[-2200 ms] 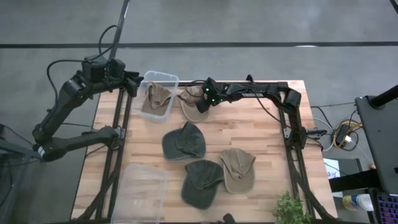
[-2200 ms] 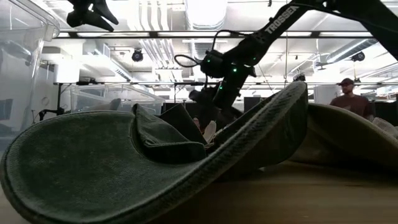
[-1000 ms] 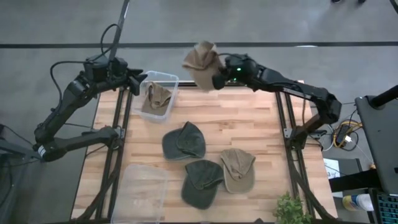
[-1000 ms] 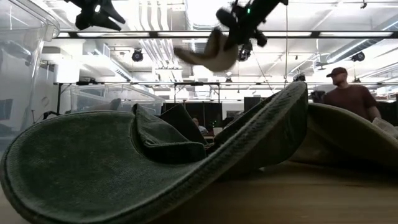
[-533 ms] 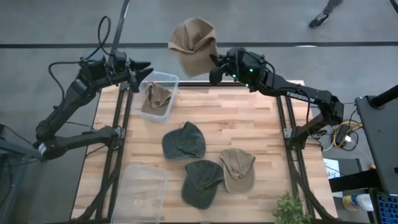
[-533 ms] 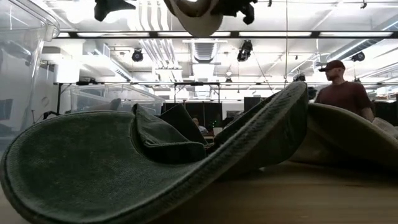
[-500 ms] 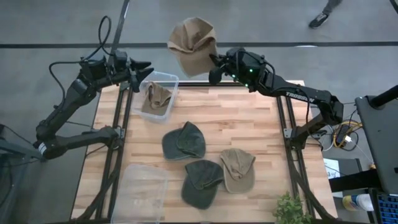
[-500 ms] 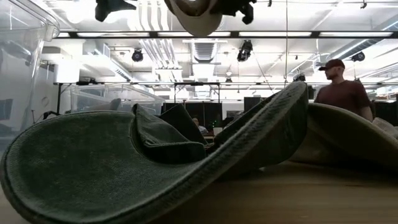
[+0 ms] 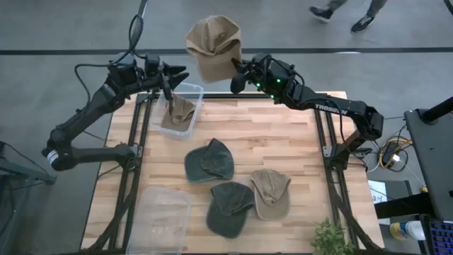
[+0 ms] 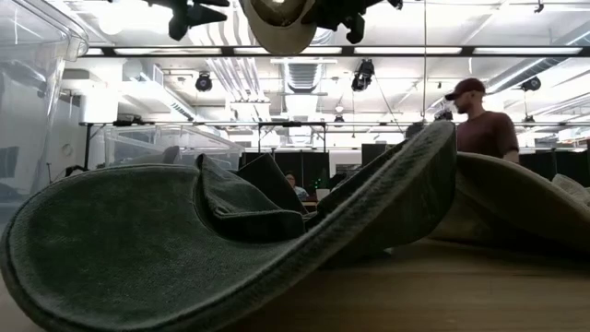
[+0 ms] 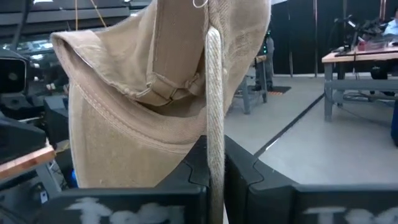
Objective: Pick and place caps into container
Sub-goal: Put the top brown cap into the top transparent container
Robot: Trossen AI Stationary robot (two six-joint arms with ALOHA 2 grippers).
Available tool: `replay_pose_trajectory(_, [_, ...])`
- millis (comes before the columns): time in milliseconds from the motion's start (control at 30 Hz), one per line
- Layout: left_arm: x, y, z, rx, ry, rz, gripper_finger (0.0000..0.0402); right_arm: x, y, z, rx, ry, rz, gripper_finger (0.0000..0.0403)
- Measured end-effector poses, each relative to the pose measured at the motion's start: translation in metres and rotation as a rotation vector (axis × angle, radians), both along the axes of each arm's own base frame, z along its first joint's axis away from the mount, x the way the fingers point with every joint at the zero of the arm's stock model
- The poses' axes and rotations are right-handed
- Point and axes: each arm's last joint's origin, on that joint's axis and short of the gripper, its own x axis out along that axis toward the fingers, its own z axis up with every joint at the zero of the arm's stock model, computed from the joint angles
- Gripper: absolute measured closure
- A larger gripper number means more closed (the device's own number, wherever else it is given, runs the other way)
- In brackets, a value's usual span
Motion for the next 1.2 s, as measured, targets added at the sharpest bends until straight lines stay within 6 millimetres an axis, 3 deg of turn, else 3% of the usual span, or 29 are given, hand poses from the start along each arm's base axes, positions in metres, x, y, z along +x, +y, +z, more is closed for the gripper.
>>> replay_pose_trajectory(367, [0.025,0.006,-0.008,-0.007,0.003,-0.055,0.0239,0.009,-0.003,-0.006,-0.005,-0.022,0.001,0.0390])
replay_pose_trajectory(967, [0.029,0.008,-0.010,0.004,0.016,0.047,0.0243,0.014,0.008,-0.008,-0.006,-0.010,0.033,0.0390])
replay_pose_trajectory(1067, [0.030,0.009,-0.011,-0.004,0.021,0.048,0.0272,0.014,0.008,-0.009,-0.006,-0.008,0.036,0.0390])
replay_pose_trajectory(1200, [0.030,0.009,-0.012,-0.028,0.017,0.057,0.0360,0.014,0.008,-0.009,-0.006,-0.006,0.036,0.0390])
